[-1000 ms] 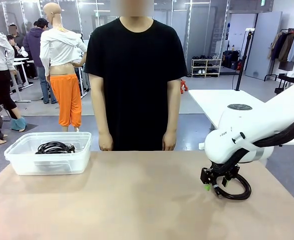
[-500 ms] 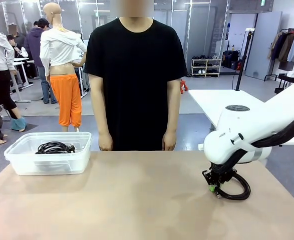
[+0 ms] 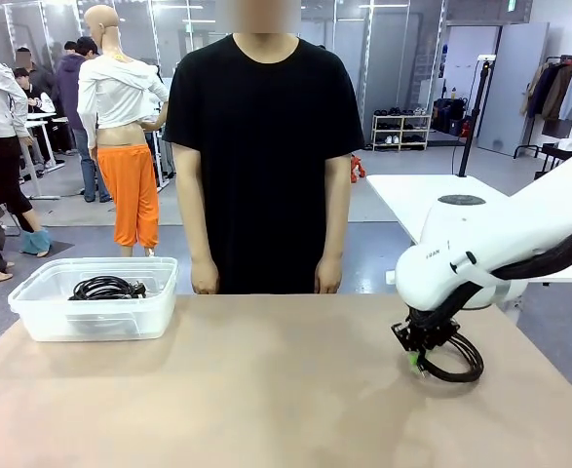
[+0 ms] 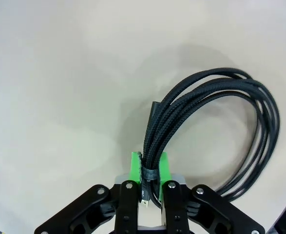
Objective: Organize and store the cables.
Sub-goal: Place the USB Extension Cable into the Organizing box.
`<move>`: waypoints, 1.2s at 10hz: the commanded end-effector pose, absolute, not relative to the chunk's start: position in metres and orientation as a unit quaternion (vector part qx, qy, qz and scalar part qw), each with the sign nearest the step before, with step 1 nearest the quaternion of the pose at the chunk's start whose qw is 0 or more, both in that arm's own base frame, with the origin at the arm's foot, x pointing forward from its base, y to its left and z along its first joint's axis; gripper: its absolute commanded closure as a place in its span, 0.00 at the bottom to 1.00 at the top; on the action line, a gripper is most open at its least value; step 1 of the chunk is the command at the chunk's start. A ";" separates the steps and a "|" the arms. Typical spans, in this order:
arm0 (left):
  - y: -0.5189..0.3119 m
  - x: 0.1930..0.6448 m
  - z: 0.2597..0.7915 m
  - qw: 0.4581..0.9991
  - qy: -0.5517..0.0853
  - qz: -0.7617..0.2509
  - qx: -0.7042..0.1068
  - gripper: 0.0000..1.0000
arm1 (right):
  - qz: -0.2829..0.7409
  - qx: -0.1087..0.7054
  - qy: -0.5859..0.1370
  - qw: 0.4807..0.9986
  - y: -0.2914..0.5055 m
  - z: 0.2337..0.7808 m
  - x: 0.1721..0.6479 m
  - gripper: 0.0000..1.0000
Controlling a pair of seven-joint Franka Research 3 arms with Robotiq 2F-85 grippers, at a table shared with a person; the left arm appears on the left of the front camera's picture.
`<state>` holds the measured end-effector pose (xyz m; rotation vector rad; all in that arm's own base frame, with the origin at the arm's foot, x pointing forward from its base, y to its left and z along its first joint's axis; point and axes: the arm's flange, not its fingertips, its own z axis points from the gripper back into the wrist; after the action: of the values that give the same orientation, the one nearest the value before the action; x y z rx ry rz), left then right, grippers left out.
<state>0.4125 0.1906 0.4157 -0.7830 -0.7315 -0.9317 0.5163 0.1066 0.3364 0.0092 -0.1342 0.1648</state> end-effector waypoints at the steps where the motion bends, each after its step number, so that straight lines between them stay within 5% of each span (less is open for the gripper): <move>1: 0.193 0.412 0.417 0.756 -0.336 -0.435 -0.356 0.00 | 0.012 -0.007 -0.074 0.997 0.142 0.385 0.508 1.00; 5: 0.193 0.412 0.417 0.756 -0.336 -0.435 -0.356 0.00 | 0.078 0.002 -0.096 0.992 0.227 0.404 0.495 1.00; 12: 0.193 0.412 0.417 0.756 -0.336 -0.435 -0.356 0.00 | 0.242 0.031 -0.033 0.969 0.369 0.348 0.502 1.00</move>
<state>0.4127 0.1904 0.4158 -0.7827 -0.7309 -0.9324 0.4950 0.3628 0.3460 0.0915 -0.0739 0.4495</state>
